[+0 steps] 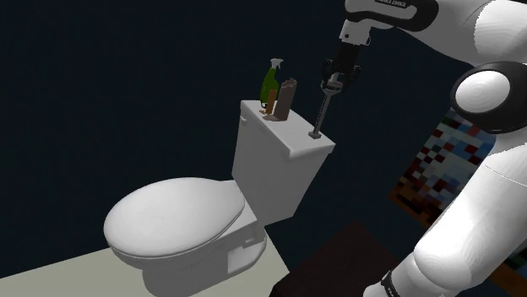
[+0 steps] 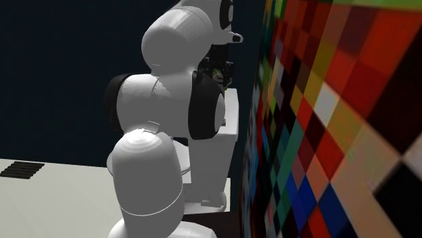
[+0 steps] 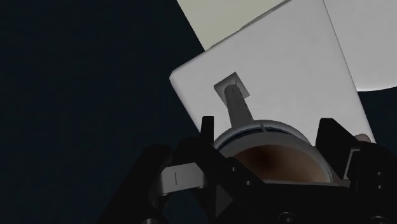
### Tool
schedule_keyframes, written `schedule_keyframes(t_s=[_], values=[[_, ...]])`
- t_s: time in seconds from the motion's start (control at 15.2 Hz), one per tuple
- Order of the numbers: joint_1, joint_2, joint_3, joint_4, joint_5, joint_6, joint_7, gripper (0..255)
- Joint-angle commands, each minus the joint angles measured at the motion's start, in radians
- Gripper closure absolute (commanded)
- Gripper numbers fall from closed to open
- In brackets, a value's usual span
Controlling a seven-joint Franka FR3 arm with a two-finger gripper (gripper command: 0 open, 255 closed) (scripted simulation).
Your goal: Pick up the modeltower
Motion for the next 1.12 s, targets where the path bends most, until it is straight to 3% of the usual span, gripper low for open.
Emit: schedule_keyframes(t_s=[0.0,0.53,0.92,1.06], values=[[-0.001,0.008,0.000,0.021,0.000,-0.017,0.000,255],[-0.009,0.081,-0.004,0.238,0.011,-0.160,-0.005,255],[-0.023,0.180,-0.007,0.477,0.027,-0.300,-0.009,255],[-0.024,0.184,-0.007,0.485,0.027,-0.305,-0.009,255]])
